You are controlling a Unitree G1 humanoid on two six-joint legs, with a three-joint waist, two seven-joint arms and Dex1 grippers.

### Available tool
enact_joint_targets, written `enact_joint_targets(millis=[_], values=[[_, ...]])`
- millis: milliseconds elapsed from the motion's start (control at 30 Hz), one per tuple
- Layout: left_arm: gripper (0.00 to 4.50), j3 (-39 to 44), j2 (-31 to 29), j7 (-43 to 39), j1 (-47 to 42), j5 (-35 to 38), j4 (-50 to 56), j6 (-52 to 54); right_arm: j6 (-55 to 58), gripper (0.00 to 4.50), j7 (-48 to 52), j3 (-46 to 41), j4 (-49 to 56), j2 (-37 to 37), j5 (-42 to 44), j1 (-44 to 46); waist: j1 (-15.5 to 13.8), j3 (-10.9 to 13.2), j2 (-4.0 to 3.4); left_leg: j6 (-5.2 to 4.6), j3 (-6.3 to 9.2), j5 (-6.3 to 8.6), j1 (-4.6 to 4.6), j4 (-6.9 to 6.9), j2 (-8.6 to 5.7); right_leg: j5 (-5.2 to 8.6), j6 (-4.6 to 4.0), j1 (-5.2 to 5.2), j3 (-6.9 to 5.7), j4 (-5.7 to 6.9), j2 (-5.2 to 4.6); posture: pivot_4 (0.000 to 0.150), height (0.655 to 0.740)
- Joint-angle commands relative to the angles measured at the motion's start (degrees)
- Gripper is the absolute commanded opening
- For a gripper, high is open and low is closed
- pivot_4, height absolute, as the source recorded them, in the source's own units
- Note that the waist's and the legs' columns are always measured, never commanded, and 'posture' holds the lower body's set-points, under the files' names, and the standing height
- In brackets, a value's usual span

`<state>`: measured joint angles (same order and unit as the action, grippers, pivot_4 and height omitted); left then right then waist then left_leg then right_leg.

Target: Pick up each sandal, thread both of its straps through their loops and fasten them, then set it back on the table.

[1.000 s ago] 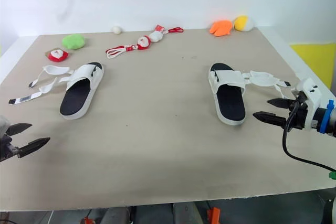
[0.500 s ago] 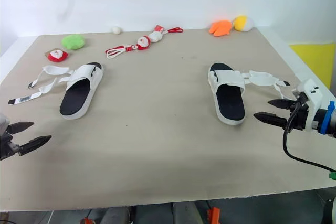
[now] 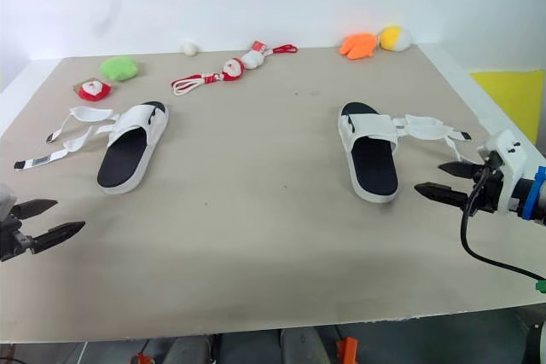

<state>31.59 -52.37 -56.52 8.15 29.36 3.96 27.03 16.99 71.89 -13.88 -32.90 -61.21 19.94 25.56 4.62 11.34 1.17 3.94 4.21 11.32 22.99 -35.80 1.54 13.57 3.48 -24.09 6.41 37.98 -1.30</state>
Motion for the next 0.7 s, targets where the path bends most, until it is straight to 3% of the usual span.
enact_joint_targets(millis=[33, 167, 367, 533, 700], values=[[4.47, -3.2, 0.7, 0.9, -5.9, 3.7, 6.3, 2.0, -4.1, 4.5, -4.2, -2.8, 4.0, 0.5, -0.6, 0.7, -0.1, 0.0, 0.0, 0.0, 0.0, 0.0, 0.0, -0.03, 0.0, 0.0, 0.0, 0.02, 0.0, 0.0, 0.0, 0.15, 0.74], [4.47, -11.8, 4.1, 2.3, -16.1, 6.0, 11.0, 4.9, -7.6, 4.5, -10.5, -3.3, 13.6, 2.3, -2.1, -1.7, -0.2, 0.0, 0.0, -0.02, 0.0, -0.02, 0.04, -0.38, -0.01, -0.25, 0.43, 0.17, 0.02, 0.02, 0.0, 0.15, 0.74], [4.47, -30.1, 13.8, 0.5, -33.1, 5.8, 13.6, 7.4, -8.5, 4.5, -31.2, -3.9, 35.1, 8.9, -11.8, -5.1, -0.1, 0.0, 0.04, -0.02, 0.03, -0.03, 0.17, -0.62, -0.03, -0.4, 0.67, 0.2, 0.08, 0.03, 0.05, 0.15, 0.74], [4.47, -39.7, 22.5, -0.3, -41.4, 2.0, 8.3, 4.6, -12.2, 4.5, -41.0, 2.0, 41.5, 7.2, -29.5, -8.2, -0.3, 0.0, 0.04, -0.04, -0.01, -0.04, 0.16, -0.63, -0.11, -0.4, 0.68, 0.22, 0.21, 0.02, 0.04, 0.15, 0.74], [4.47, -44.2, 30.9, 1.0, -47.2, -3.0, -0.5, -0.2, -11.4, 4.5, -43.6, 9.1, 44.3, 6.3, -41.7, -8.5, -0.2, 0.0, 0.05, -0.1, -0.02, -0.08, 0.17, -0.66, -0.21, -0.44, 0.68, 0.21, 0.33, 0.02, 0.02, 0.15, 0.74]])
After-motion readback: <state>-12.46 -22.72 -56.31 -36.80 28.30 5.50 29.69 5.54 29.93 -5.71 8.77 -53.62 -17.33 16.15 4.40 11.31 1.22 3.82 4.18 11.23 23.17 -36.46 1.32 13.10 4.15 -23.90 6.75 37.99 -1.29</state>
